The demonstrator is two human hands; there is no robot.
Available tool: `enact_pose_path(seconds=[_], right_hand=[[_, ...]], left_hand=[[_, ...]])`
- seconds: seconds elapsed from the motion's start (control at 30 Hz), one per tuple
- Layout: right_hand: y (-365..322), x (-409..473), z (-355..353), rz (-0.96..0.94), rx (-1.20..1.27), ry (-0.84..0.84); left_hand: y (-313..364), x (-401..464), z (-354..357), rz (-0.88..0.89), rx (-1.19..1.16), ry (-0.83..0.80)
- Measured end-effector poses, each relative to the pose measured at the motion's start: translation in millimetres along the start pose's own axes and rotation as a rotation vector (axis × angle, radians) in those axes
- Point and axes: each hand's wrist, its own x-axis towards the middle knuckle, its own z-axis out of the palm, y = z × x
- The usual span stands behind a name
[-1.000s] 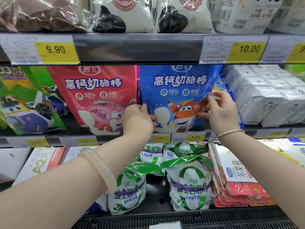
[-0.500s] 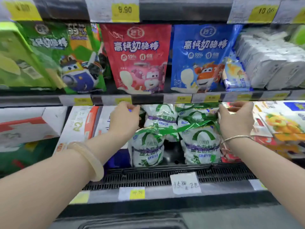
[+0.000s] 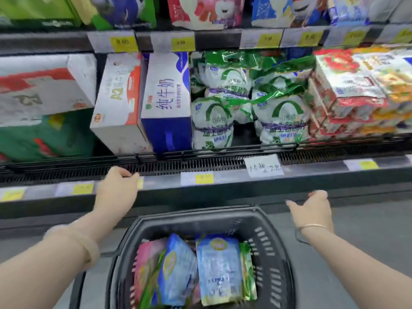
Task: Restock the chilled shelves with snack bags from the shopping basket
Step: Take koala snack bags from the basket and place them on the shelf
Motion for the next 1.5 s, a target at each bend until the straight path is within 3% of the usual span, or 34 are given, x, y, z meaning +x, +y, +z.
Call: enact_pose_path(seconds=[0.17,0.33,0.43,0.53,0.63,0.87,1.07,1.2,1.33,1.43,1.5], right_hand=[[67,-14,16,0.164,-0.171,-0.173],[113,-26,52,0.228,-0.262,-0.343],[121,-25,81,0.231,-0.290,-0.383],[132,-28,105,0.252,-0.344,-0.355],[149,-26,112,0.274,-0.421,-0.318],[160,-22,109,0.267,-0.530,-0.357],[168,-17,95,0.350,-0.502,-0.376],[181,2,82,0.327,-0.410,-0.328],[198,40,62,0.288,-0.419,-0.270],[218,77,36,0.307,-0.448,-0.250],[232,97,22,0.330,-0.461,-0.237]], left_hand=[[-83,-27,5,-0.245,0.148,-0.067],[-159,-65,31,-0.490,0.350,-0.289],[-187,-74,46,-0.545,0.494,-0.393],[-210,-79,58,-0.592,0.465,-0.370],[-222,-73,67,-0.620,0.320,-0.449],[-190,-72,56,-0.667,0.325,-0.625],[-167,-71,67,-0.493,0.687,-0.720],[-150,-76,87,-0.395,0.708,-0.689],[-148,-85,117,-0.458,0.553,-0.792],[-119,-102,139,-0.653,0.543,-0.885],[-95,-112,153,-0.678,0.582,-0.922]])
